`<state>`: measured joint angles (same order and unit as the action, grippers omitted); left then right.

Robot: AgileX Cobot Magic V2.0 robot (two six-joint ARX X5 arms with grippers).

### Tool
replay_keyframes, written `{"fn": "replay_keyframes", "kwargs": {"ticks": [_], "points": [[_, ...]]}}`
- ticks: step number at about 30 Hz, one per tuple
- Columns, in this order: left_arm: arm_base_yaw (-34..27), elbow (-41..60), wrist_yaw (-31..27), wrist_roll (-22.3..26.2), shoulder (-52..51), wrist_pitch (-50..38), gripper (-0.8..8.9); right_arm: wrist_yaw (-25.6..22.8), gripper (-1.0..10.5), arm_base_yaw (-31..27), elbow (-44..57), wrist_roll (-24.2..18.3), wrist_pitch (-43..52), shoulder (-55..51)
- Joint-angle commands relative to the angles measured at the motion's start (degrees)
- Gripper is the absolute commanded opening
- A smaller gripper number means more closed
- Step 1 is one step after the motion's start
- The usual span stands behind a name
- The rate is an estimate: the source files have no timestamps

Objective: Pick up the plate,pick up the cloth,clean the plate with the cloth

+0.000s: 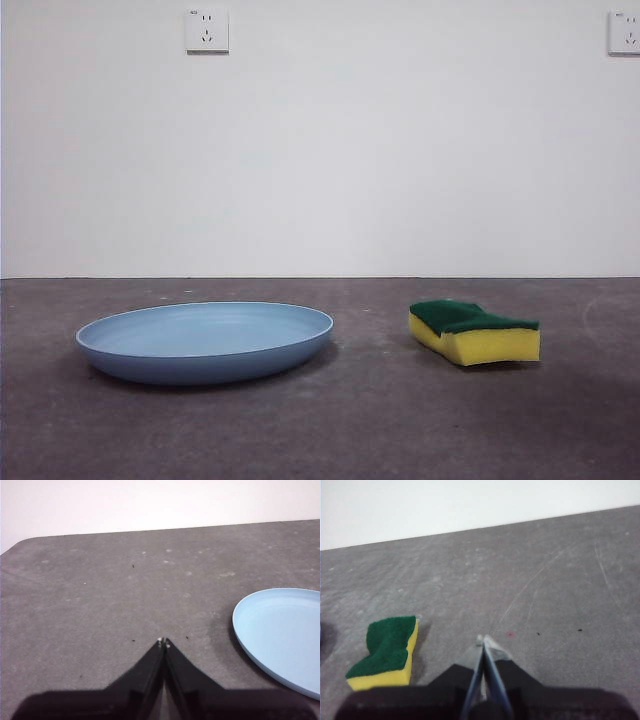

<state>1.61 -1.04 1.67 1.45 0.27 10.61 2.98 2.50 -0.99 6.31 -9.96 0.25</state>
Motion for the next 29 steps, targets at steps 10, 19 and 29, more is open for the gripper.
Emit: {"fn": "replay_keyframes", "kwargs": {"ticks": [10,19,29], "points": [[-0.20,0.81,0.00,-0.31,-0.17,-0.15,-0.04,-0.31,0.0,0.28,0.61,3.93,-0.42,-0.20],[-0.20,0.81,0.02,-0.33,-0.17,-0.15,-0.04,-0.33,0.0,0.28,0.61,3.93,-0.42,-0.20],[-0.20,0.81,0.00,-0.33,-0.17,-0.15,-0.04,-0.31,0.0,0.28,0.61,3.93,-0.42,-0.20]]}}
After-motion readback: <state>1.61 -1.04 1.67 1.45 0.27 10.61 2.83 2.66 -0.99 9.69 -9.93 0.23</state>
